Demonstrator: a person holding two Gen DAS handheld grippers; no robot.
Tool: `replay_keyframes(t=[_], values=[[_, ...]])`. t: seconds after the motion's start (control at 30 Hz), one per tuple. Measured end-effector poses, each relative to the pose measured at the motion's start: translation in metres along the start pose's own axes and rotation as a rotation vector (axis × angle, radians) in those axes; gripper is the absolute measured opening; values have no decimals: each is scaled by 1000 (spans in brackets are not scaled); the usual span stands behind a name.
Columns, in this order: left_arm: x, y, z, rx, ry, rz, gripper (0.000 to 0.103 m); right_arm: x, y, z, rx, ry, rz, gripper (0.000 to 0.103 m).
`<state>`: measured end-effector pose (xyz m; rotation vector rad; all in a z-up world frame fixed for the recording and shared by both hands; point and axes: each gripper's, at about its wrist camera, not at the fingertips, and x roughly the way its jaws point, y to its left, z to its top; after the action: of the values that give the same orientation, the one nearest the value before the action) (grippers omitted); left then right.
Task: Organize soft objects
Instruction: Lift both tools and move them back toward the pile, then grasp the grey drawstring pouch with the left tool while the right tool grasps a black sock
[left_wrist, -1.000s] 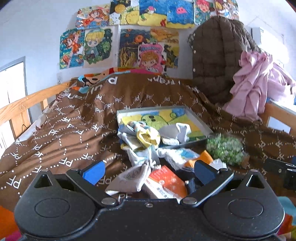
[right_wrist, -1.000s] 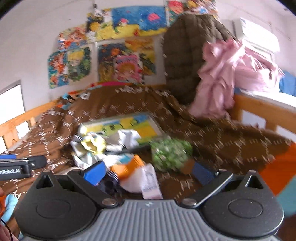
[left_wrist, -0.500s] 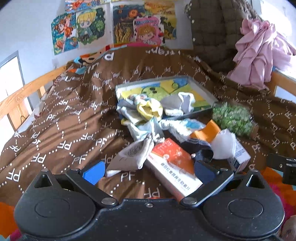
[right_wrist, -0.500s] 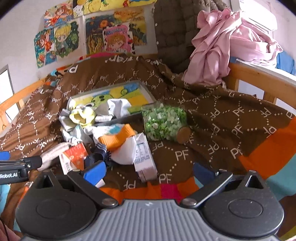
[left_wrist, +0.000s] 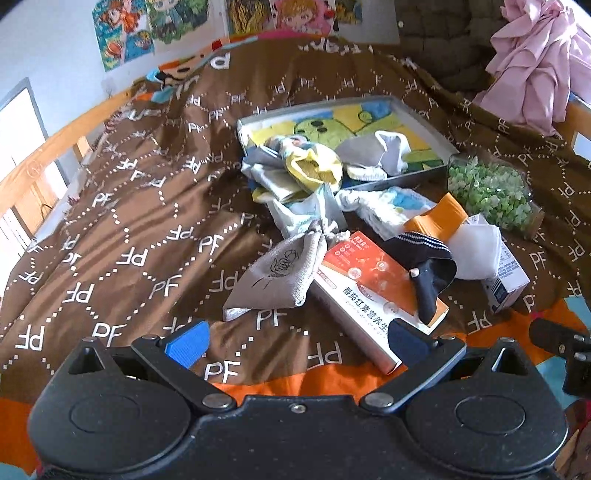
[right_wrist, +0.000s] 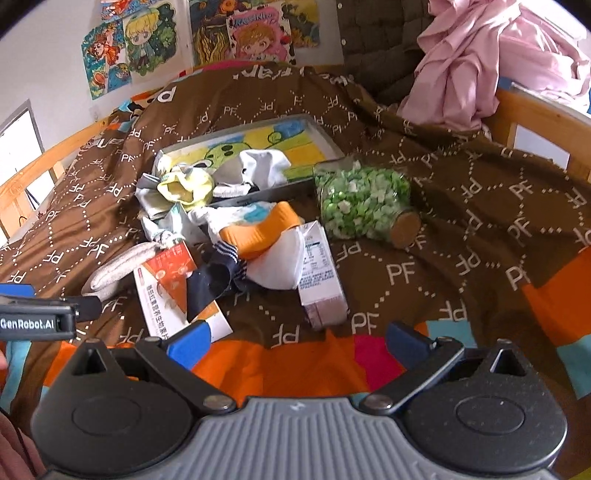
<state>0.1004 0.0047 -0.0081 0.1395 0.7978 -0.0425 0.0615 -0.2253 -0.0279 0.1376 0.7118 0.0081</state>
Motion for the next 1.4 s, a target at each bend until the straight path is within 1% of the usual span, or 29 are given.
replay_keyframes(t=[0.07,0.13,0.33,0.53,0.67,0.77,0.97,1.1,1.2,1.33,1.4], values=[[4,2,4,18,22,-18,102,3,1,0,-5,8,-1,103],[7,3,6,41,27,-22,102,6,2,0,-7,13,3,103],[14,10,11,65,52,-51,102,13,5,4,-4,14,16,103],[22,21,19,86,58,-79,102,19,11,9,-17,-10,36,103],[33,32,24,89,59,-90,102,27,18,12,-26,-23,83,103],[43,39,27,87,61,-107,102,38,27,14,-69,-32,112,103],[62,47,31,43,80,-149,102,63,47,17,-146,-67,128,103],[69,46,36,83,46,-142,102,76,58,17,-194,-94,141,102],[78,45,39,113,39,-137,102,84,65,16,-235,-97,150,100],[95,45,42,130,60,-145,102,93,70,17,-246,-92,150,96],[102,46,42,127,69,-157,102,97,70,18,-237,-84,151,91]])
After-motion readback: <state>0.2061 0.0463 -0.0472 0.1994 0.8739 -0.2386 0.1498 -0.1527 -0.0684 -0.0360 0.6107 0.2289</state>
